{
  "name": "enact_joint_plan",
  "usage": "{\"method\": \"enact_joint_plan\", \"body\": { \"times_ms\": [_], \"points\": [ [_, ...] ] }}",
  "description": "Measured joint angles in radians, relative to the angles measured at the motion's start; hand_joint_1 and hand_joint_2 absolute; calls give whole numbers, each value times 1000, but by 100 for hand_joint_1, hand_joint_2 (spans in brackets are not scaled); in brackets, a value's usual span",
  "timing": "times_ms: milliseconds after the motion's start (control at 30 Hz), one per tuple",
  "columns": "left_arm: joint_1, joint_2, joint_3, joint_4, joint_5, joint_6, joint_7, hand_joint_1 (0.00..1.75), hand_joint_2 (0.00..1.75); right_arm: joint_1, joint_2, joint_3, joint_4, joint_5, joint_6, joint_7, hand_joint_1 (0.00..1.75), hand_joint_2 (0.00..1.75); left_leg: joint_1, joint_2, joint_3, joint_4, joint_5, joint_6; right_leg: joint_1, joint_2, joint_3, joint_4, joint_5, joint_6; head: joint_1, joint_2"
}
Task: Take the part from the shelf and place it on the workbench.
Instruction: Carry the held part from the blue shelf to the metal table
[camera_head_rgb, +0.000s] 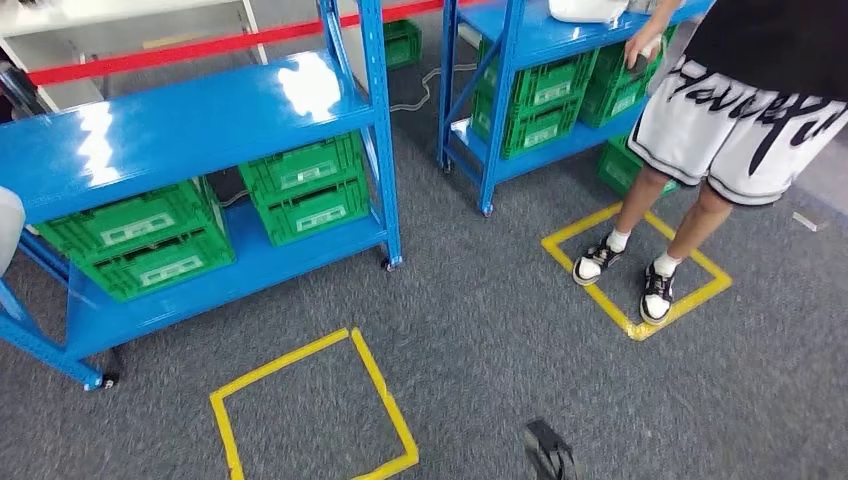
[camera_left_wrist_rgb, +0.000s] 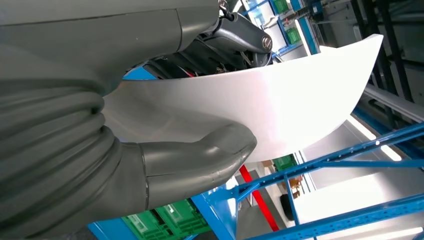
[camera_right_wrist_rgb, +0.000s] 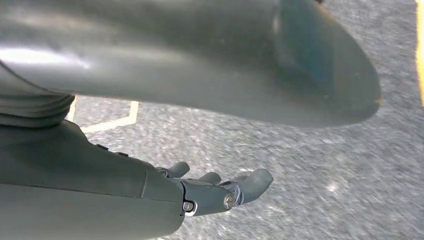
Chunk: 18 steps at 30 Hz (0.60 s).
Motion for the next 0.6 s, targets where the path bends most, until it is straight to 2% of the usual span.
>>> {"method": "enact_joint_plan", "body": {
  "times_ms": [67,100,133,167,200,233,300,333,367,433,467,500,567,600],
  "points": [
    [0,-2,0,-1,0,1,0,175,175,0,1,0,0,0,0,0,0,0,-1,1,-32,1,27,10,-1,2,-34,116,-105,4,3,0],
    [1,-3,0,-1,0,1,0,175,175,-1,1,0,0,0,0,0,0,0,-2,1,-51,3,40,12,-1,2,-46,180,-139,5,3,0],
    [2,-3,0,0,0,1,0,175,175,-1,1,0,0,0,0,0,0,0,-3,1,-69,5,53,12,-1,2,-48,224,-147,5,3,0],
    [3,-3,0,0,0,1,0,175,175,-1,1,-1,0,0,0,0,0,0,-4,1,-88,8,66,11,-1,2,-35,239,-132,5,3,0],
    [3,-3,0,0,0,1,1,175,175,-1,1,-1,0,0,0,0,0,0,-4,0,-108,12,78,8,-1,2,-5,222,-105,4,3,0],
    [4,-3,0,-1,0,1,1,175,175,-2,1,-1,0,0,0,0,0,0,-3,0,-125,17,89,5,-1,3,42,173,-84,2,4,0],
    [4,-1,0,-3,0,1,1,175,175,-5,0,-2,0,0,0,-1,0,0,-5,-1,-152,26,109,-5,3,4,143,39,-94,-4,8,0],
    [3,0,0,-5,0,1,1,175,175,-6,0,-2,0,0,0,-2,0,0,-5,0,-159,28,117,-11,5,5,173,-10,-110,-8,10,0],
    [2,1,0,-6,-1,1,1,175,175,-6,0,-2,0,0,0,-3,0,0,-5,1,-162,27,127,-18,8,6,183,-35,-121,-13,11,0],
    [1,2,0,-5,-1,1,1,175,175,-4,1,-3,0,0,0,-4,0,0,-2,1,-164,22,141,-30,8,5,172,-44,-107,-25,12,0],
    [1,3,0,-4,-1,1,2,175,175,-4,1,-4,0,0,0,-4,0,0,-1,0,-170,29,127,-36,7,3,164,-45,-95,-33,11,0],
    [1,4,0,-3,-1,1,2,175,175,-4,2,-4,0,0,0,-4,0,0,1,-1,-180,53,94,-42,5,1,154,-48,-82,-40,10,0],
    [2,4,-1,-1,-1,1,2,175,175,-6,2,-5,0,-1,0,-3,0,0,5,-3,-207,158,-9,-52,3,-1,129,-48,-57,-48,8,0],
    [2,4,-1,0,-1,1,2,175,175,-5,2,-5,0,-1,0,-3,0,0,6,-3,-217,222,-47,-55,3,-1,114,-48,-46,-48,8,0]
  ]
}}
